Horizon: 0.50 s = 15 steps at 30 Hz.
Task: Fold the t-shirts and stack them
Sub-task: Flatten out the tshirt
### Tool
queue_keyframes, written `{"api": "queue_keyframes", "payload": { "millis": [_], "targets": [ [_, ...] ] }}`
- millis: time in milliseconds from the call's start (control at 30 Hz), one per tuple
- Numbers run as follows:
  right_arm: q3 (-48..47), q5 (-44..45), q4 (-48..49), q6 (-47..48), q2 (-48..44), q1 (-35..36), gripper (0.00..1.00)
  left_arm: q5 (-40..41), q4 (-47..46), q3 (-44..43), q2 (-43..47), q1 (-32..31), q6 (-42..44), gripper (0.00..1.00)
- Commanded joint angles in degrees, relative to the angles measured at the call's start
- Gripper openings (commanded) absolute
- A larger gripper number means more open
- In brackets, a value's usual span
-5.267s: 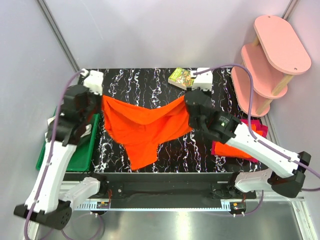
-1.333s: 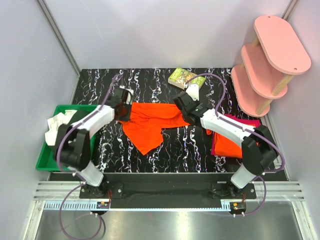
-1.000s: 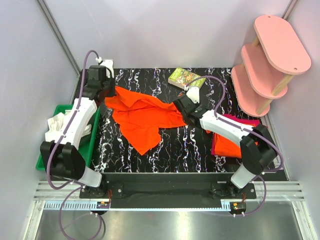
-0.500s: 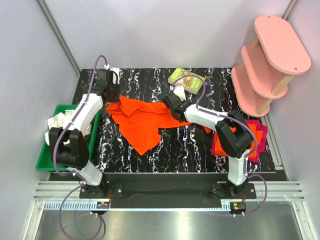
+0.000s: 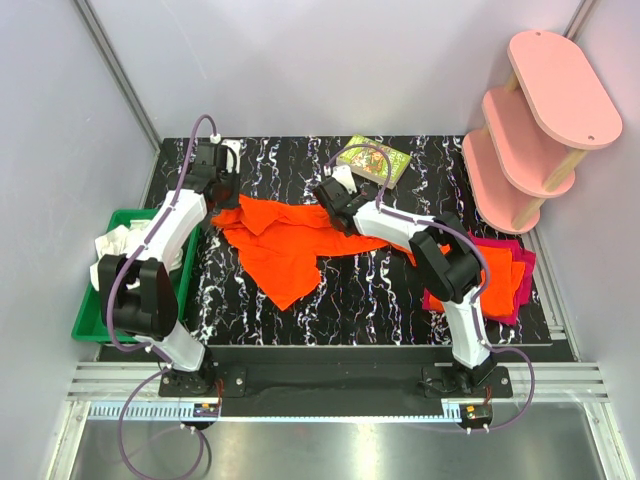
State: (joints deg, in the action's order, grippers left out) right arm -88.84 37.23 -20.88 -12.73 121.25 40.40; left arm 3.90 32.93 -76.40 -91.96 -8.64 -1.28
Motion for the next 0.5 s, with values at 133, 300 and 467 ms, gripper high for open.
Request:
{"api": "queue_keyframes", "payload": {
  "millis": [133, 300, 467],
  "targets": [
    [1.5, 0.5, 1.0, -1.6, -0.7, 0.4, 0.46, 0.1, -2.0, 0.2, 2.5, 0.1, 0.4, 0.0],
    [0.9, 2.8, -0.6, -2.0, 0.6, -0.3, 0.44, 0.1, -2.1, 0.2, 1.7, 0.1, -0.2, 0.0],
    [2.0, 4.8, -1.1, -2.6, -0.4, -0.8, 0.38, 0.1, -2.0, 0.6, 2.1, 0.1, -0.1, 0.0]
  ]
}}
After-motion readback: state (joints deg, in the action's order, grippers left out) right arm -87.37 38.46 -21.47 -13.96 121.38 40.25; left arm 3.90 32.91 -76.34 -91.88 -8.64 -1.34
